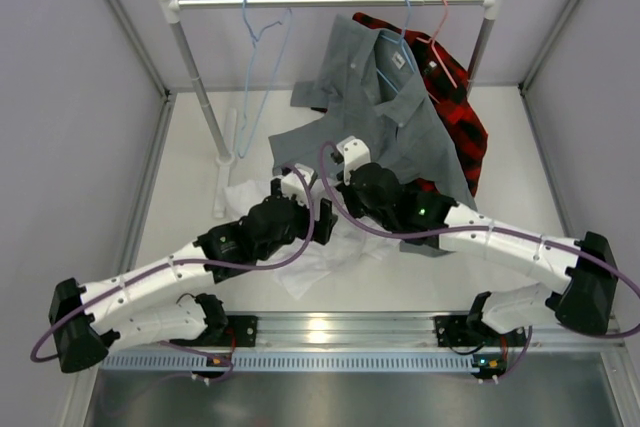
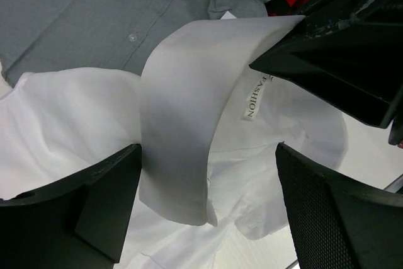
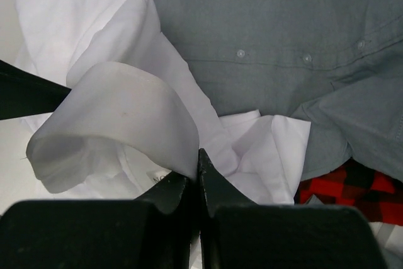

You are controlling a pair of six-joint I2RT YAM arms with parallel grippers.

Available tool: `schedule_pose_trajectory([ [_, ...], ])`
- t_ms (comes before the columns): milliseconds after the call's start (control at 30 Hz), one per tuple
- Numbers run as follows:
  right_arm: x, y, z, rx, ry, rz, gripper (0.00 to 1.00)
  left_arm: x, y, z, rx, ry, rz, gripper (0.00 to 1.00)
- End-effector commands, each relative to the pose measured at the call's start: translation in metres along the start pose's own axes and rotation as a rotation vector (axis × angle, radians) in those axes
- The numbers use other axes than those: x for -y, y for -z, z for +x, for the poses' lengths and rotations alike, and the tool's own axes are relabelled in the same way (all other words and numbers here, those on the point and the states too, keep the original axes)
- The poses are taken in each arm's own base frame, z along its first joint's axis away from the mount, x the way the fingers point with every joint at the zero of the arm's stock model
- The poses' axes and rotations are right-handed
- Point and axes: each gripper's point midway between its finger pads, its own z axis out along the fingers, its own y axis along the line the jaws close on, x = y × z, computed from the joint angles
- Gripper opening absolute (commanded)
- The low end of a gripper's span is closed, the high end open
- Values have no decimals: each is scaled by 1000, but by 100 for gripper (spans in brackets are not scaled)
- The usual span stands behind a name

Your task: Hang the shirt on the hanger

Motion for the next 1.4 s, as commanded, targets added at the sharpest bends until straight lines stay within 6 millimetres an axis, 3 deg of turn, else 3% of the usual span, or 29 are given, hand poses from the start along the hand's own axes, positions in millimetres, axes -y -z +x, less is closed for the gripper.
schedule_pose_trajectory([
  [0,3,6,-19,7,-38,16,0,7,-7,-18,76,-17,19,89],
  [67,5,3,-16,-18,-36,21,0,1,-8,-20,84,-33,-13,86],
  [133,4,0,-15,-30,-45,16,0,-3,-6,-21,92,-53,-30,76],
  [167,4,-1,-14,-37,-50,14,0,-8,-5,-23,102,-53,-56,59],
  [200,4,-2,-13,-41,-54,13,0,-11,-5,-23,105,-54,-75,50],
  [400,4,-6,-14,-61,-60,7,0,-20,-7,-16,79,-80,-129,61],
  [633,20,-15,-5,-129,-97,88,0,-30,1,-27,100,-140,-228,65],
  [700,22,-15,-4,-140,-117,103,0,-31,-1,-26,95,-146,-241,61],
  [800,23,-14,-9,-147,-138,117,0,-30,-5,-22,81,-146,-244,40],
  [1033,17,-17,-11,-159,-137,90,0,-23,-17,-17,77,-142,-226,53],
  [1167,14,-15,-10,-163,-139,69,0,-31,-22,-11,67,-146,-284,62],
  [1233,14,-14,-9,-163,-140,64,0,-31,-22,-11,69,-147,-285,52],
  [1267,13,-14,-10,-162,-139,62,0,-31,-22,-11,71,-144,-282,28],
  [1367,15,-14,-8,-165,-137,69,0,-28,-18,-16,96,-118,-257,0],
])
